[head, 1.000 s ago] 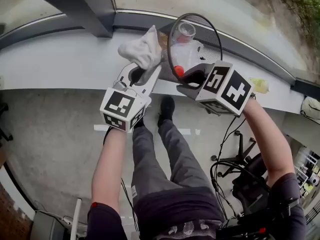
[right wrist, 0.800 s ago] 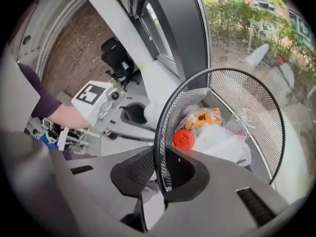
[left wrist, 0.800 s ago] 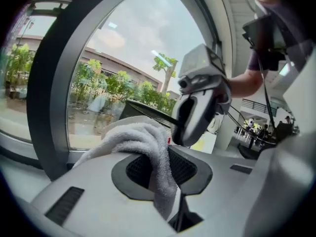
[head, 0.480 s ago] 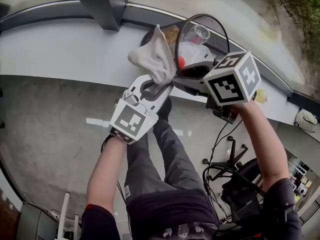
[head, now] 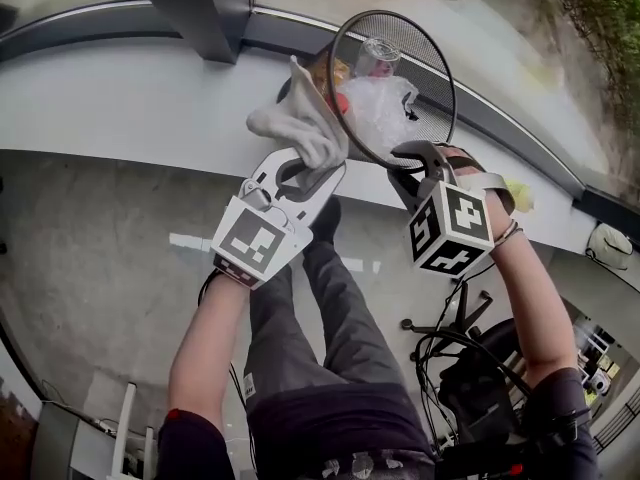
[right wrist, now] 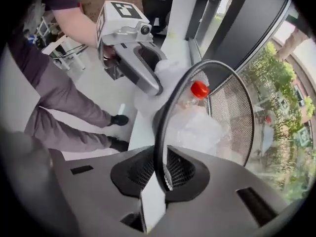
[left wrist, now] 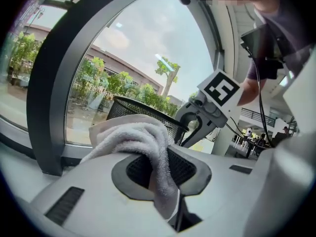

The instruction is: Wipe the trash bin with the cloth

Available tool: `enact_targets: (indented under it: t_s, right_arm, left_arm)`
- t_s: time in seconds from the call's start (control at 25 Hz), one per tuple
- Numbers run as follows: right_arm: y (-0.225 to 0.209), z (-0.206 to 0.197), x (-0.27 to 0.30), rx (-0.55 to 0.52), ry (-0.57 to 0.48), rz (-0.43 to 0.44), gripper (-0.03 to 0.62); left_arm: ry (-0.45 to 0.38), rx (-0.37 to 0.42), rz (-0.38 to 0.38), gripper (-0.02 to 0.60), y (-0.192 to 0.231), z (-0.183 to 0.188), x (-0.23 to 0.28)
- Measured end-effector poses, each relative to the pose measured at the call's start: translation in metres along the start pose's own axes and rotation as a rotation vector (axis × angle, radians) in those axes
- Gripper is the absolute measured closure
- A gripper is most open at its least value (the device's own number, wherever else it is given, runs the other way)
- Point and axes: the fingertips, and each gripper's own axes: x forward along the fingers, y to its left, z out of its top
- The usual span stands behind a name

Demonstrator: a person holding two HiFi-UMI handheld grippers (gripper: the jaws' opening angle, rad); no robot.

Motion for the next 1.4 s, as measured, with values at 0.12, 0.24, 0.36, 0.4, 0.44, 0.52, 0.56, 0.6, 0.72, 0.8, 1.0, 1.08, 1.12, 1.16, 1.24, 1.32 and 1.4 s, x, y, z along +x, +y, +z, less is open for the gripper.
enact_targets:
  t_s: [0.12, 0.24, 0.36, 0.4, 0.44, 0.52, 0.56, 0.6, 0.72, 0.8, 1.0, 1.08, 1.12, 1.16, 1.24, 1.32, 1.4]
  right_arm:
    - [0.011, 0.013, 0.003, 0.112, -0.041, 0.140, 0.579]
    - [0.011, 0.032, -0.004, 0.234, -0.116, 0.253, 0.577]
    - [0.004, 0.044, -0.023, 0.404, -0.153, 0.381, 0.577]
    - [0.002, 0.046, -0.026, 0.455, -0.149, 0.410, 0.576]
    - [0.001, 0.049, -0.027, 0.505, -0.141, 0.434, 0.576]
    - [-0.002, 0.055, -0.027, 0.612, -0.128, 0.474, 0.569]
    - [-0.004, 0.061, -0.027, 0.659, -0.130, 0.490, 0.568]
    - [-0.006, 0.067, -0.027, 0.693, -0.139, 0.503, 0.562]
    - [-0.008, 0.084, -0.028, 0.684, -0.192, 0.485, 0.556]
    - [-0.008, 0.085, -0.033, 0.570, -0.229, 0.387, 0.542]
    - [0.004, 0.025, -0.036, 0.296, -0.115, 0.177, 0.474]
    - [0.009, 0.002, -0.026, 0.187, -0.043, 0.135, 0.470]
    - [0.011, -0.005, -0.019, 0.133, -0.013, 0.123, 0.471]
    - [0.013, -0.008, -0.012, 0.088, 0.013, 0.120, 0.473]
    - [0.019, -0.005, -0.003, 0.036, 0.032, 0.146, 0.566]
    - [0.025, 0.010, -0.003, 0.074, 0.002, 0.193, 0.583]
    - [0.024, 0.026, -0.008, 0.176, -0.034, 0.234, 0.586]
  left_arm:
    - [-0.030, -0.005, 0.019, 0.534, 0.007, 0.006, 0.002]
    - [-0.007, 0.041, 0.011, 0.535, 0.004, 0.000, 0.002]
    - [0.042, 0.140, -0.026, 0.534, -0.012, -0.007, 0.010]
    - [0.038, 0.146, -0.034, 0.534, -0.015, -0.007, 0.011]
    - [0.034, 0.148, -0.041, 0.535, -0.018, -0.008, 0.010]
    - [0.043, 0.177, -0.059, 0.534, -0.024, -0.011, 0.007]
    - [0.054, 0.198, -0.067, 0.534, -0.028, -0.014, 0.005]
    - [0.064, 0.210, -0.068, 0.534, -0.031, -0.017, 0.004]
    - [0.063, 0.183, -0.030, 0.534, -0.026, -0.022, -0.001]
    - [0.052, 0.145, -0.006, 0.534, -0.020, -0.021, -0.003]
    - [-0.018, 0.076, 0.036, 0.534, -0.005, -0.007, -0.002]
    - [-0.016, 0.060, 0.043, 0.534, -0.002, -0.006, -0.003]
    - [-0.009, 0.058, 0.044, 0.534, -0.001, -0.007, -0.003]
    - [-0.006, 0.054, 0.047, 0.534, -0.001, -0.007, -0.003]
    - [-0.001, 0.050, 0.060, 0.534, 0.003, -0.008, -0.005]
    - [0.035, 0.088, 0.066, 0.534, 0.006, -0.014, -0.005]
    - [0.091, 0.161, 0.038, 0.534, 0.000, -0.027, -0.002]
